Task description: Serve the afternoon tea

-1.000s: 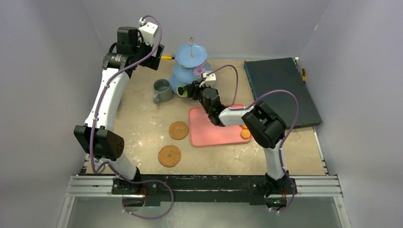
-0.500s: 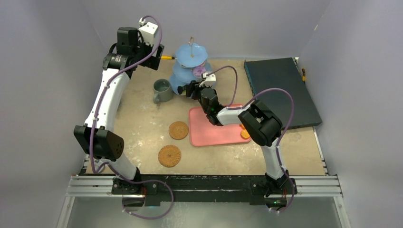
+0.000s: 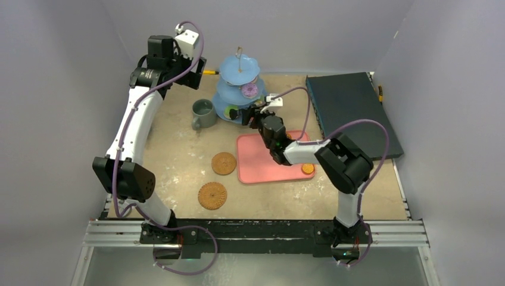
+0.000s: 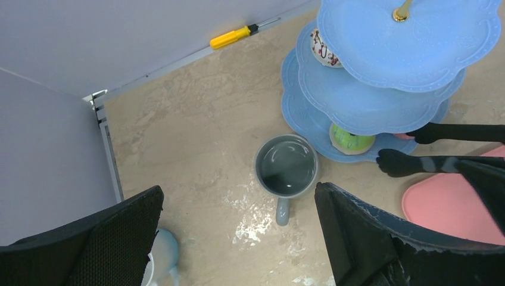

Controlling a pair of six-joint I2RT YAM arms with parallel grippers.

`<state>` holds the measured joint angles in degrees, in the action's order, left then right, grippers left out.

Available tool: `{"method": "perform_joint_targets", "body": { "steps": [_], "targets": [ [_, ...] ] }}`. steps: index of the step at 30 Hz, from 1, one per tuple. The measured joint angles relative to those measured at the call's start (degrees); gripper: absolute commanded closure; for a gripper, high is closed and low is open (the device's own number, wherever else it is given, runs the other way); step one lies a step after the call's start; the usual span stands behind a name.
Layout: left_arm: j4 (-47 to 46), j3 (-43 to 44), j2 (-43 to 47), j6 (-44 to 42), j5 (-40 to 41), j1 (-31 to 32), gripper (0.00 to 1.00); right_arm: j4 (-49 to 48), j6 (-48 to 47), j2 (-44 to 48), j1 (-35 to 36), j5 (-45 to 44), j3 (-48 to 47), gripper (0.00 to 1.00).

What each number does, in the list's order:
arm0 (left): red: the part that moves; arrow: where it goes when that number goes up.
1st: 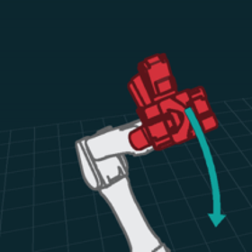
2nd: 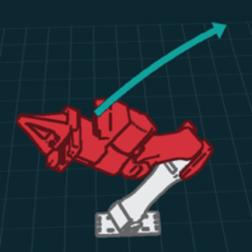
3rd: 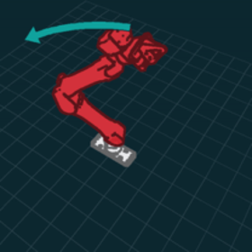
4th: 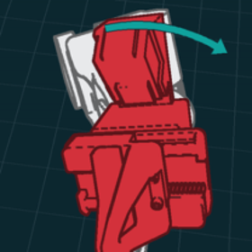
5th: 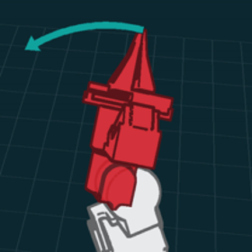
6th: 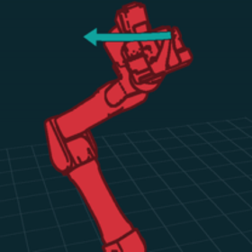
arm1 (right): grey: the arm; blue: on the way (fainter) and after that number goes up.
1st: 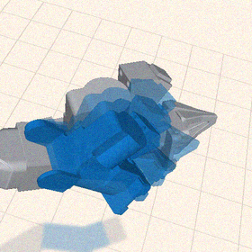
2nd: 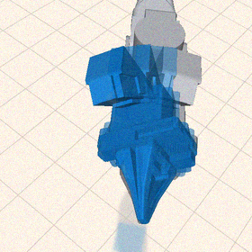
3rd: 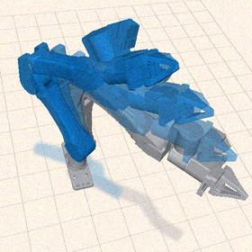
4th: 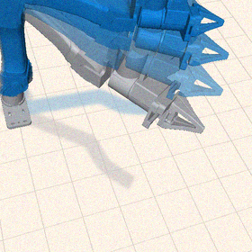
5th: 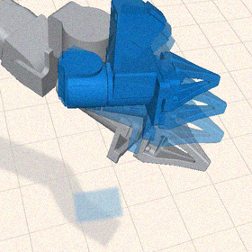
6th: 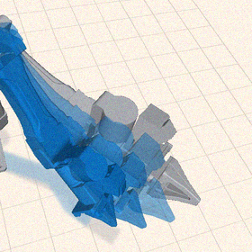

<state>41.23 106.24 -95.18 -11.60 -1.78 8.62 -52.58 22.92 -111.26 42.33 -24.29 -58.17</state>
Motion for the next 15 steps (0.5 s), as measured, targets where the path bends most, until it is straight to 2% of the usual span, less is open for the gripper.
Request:
{"method": "perform_joint_targets", "body": {
  "steps": [7,15],
  "targets": [
    [0.0,-0.5,0.0,0.0,-0.6,0.0,0.01,1.9,0.3,13.3,0.0,0.2,9.0,0.34],
    [0.0,-0.5,0.0,0.0,-1.2,0.0,0.01,13.4,1.9,26.3,0.0,-4.3,17.1,0.35]
  ]
}}
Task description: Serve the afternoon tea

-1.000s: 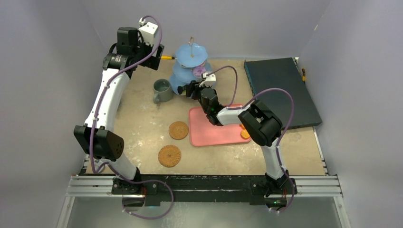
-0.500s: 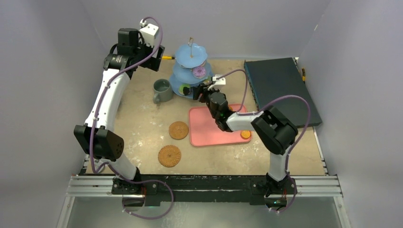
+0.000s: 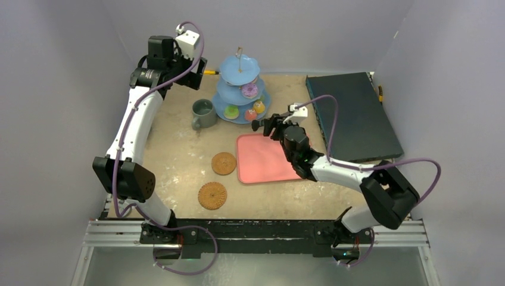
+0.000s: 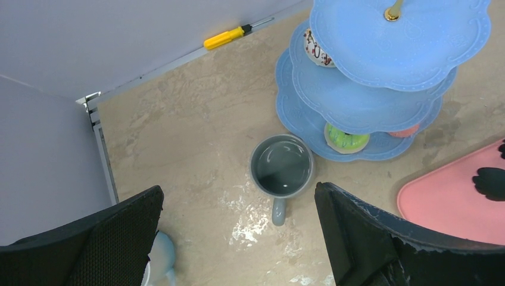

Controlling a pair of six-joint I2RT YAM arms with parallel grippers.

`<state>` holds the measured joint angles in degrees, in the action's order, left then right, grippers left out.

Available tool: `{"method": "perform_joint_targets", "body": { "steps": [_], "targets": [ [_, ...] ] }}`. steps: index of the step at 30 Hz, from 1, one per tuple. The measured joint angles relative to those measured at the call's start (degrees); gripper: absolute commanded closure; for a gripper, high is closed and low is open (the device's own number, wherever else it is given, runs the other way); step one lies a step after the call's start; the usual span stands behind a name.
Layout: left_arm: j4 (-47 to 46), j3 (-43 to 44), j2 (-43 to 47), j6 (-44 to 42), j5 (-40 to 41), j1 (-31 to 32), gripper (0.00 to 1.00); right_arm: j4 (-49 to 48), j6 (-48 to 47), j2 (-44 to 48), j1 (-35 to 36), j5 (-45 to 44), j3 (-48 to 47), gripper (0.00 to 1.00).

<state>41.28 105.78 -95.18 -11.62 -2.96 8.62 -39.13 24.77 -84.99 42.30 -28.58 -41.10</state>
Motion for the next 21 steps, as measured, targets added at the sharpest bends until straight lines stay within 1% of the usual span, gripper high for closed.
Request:
{"method": "perform_joint_targets", "body": {
  "steps": [4,8,14,21],
  "targets": [
    [0.0,0.0,0.0,0.0,-0.3,0.0,0.01,5.4,0.5,4.7,-0.2,-4.2,3.1,0.34],
    [0.0,0.0,0.0,0.0,-0.4,0.0,0.01,8.5,0.7,7.2,-1.0,-7.0,5.1,0.34],
    [0.0,0.0,0.0,0.0,-0.6,0.0,0.01,9.8,-0.3,7.5,-3.1,-9.9,6.0,0.34],
    [0.0,0.0,0.0,0.0,-1.4,0.0,0.01,10.4,-1.7,7.3,-3.5,-11.9,6.0,0.35]
  ]
}}
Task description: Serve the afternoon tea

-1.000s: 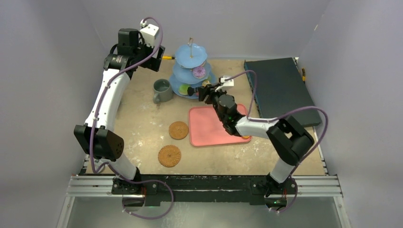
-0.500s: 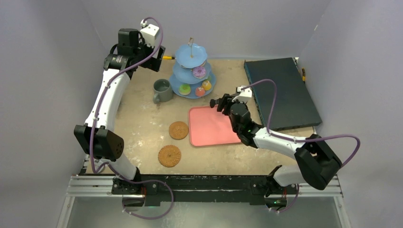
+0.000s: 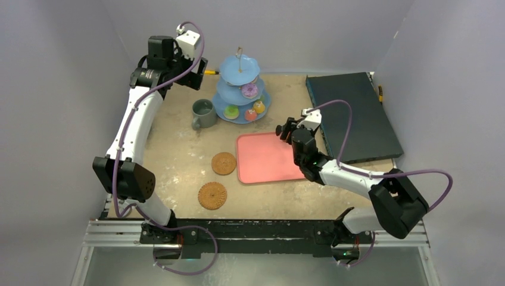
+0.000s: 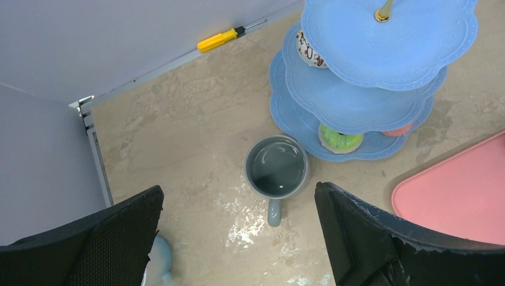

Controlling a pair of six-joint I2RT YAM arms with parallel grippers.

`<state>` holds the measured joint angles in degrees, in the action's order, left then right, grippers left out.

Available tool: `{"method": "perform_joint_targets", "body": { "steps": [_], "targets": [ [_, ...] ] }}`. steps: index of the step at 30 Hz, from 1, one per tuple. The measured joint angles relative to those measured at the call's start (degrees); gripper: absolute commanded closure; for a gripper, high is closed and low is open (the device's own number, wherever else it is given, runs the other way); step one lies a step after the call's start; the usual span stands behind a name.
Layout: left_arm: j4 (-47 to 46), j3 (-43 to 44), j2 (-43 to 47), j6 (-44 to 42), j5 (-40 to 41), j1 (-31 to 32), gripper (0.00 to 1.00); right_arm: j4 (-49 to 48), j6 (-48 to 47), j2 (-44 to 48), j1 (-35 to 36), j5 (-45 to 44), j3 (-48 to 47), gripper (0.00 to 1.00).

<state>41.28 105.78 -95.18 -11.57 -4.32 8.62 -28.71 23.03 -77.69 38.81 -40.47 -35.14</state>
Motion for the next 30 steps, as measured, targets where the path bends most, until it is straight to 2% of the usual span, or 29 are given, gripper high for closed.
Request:
{"method": "perform_joint_targets", "body": {
  "steps": [12,18,30],
  "targets": [
    [0.0,0.0,0.0,0.0,-0.2,0.0,0.01,1.7,0.0,-4.3,0.0,-0.6,0.0,0.36],
    [0.0,0.0,0.0,0.0,-0.2,0.0,0.01,-1.0,-0.7,-7.2,0.0,-1.7,-0.6,0.37],
    [0.0,0.0,0.0,0.0,-0.2,0.0,0.01,-3.7,-3.8,-9.2,0.0,-2.1,-0.9,0.50]
  ]
}}
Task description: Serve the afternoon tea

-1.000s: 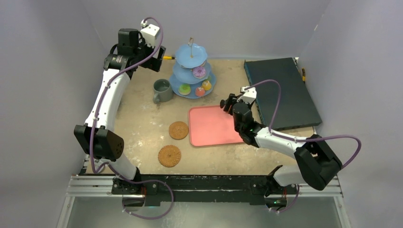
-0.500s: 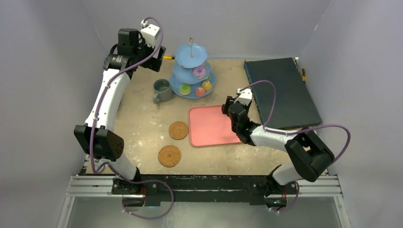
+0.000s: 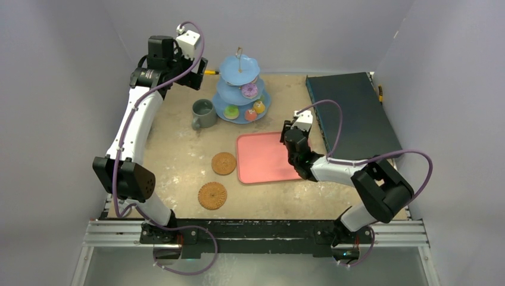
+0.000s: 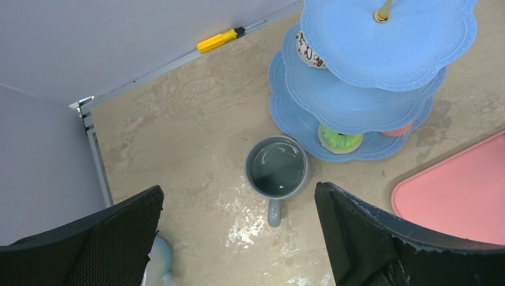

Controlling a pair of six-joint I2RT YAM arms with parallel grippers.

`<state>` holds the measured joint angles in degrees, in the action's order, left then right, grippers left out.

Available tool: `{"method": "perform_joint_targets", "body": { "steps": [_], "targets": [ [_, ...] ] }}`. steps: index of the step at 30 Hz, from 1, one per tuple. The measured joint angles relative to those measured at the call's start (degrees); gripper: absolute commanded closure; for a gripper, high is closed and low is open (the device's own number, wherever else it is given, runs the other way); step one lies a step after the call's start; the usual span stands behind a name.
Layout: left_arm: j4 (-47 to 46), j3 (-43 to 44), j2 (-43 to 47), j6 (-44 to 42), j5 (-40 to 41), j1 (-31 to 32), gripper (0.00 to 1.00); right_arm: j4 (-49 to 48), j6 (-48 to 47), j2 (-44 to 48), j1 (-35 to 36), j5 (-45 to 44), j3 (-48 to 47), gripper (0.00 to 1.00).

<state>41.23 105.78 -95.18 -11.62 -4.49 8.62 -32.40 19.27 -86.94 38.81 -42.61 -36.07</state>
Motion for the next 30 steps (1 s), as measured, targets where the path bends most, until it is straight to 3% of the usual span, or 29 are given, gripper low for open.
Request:
{"method": "perform_joint_targets", "body": {
  "steps": [10,15,25,30],
  "targets": [
    [0.0,0.5,0.0,0.0,0.0,0.0,0.01,0.0,-1.6,0.7,0.0,0.3,0.0,0.61],
    [0.0,0.6,0.0,0.0,0.0,0.0,0.01,3.3,-3.0,5.2,0.0,1.8,-1.7,0.61],
    [0.0,0.5,0.0,0.0,0.0,-0.8,0.01,5.0,-6.5,9.6,0.0,6.3,-17.0,0.59],
    [0.0,0.5,0.0,0.0,0.0,-1.2,0.01,5.7,-6.4,9.7,0.1,6.6,-16.2,0.59]
  ]
}}
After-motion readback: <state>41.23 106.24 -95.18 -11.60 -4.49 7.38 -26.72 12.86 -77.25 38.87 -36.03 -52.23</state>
